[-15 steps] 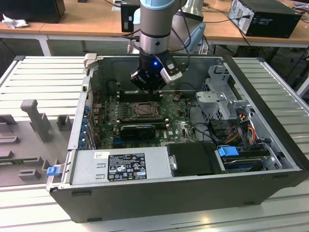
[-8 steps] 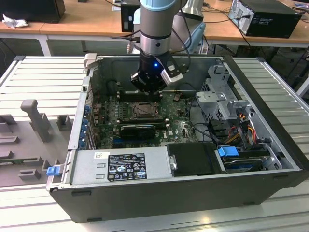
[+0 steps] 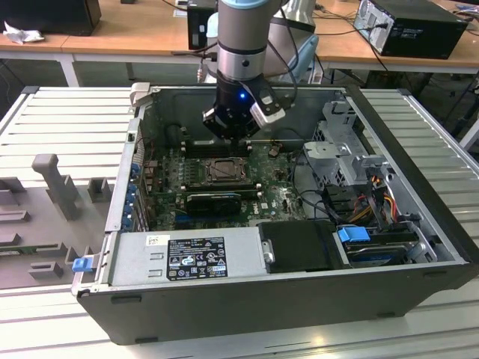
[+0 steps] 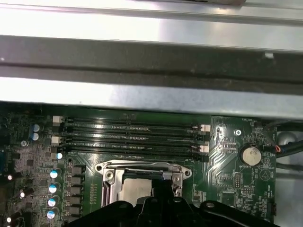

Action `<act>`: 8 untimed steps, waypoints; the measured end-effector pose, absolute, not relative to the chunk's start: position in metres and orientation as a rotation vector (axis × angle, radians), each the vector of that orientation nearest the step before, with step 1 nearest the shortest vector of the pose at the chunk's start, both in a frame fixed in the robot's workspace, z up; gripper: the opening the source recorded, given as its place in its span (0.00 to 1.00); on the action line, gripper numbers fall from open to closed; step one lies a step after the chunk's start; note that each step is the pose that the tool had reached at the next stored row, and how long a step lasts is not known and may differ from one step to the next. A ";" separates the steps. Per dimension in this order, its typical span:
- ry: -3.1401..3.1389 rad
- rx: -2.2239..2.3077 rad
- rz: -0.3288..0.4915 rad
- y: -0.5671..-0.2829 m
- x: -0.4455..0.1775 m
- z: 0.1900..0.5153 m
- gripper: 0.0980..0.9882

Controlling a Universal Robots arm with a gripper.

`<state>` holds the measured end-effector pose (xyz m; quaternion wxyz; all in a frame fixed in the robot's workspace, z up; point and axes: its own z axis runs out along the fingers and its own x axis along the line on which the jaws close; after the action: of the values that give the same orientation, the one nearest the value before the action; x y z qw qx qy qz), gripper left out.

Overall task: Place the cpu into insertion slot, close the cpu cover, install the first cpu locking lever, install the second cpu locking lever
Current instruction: 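Install the second cpu locking lever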

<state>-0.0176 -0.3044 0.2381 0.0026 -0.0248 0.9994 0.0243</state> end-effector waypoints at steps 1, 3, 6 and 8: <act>3.134 -0.078 0.076 -0.306 -0.018 0.238 0.01; 3.134 -0.078 0.076 -0.309 -0.018 0.238 0.01; 3.134 -0.078 0.076 -0.313 -0.018 0.238 0.01; 3.134 -0.078 0.076 -0.317 -0.018 0.238 0.01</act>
<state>-0.0176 -0.3172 0.2381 0.0026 -0.0248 0.9994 0.0243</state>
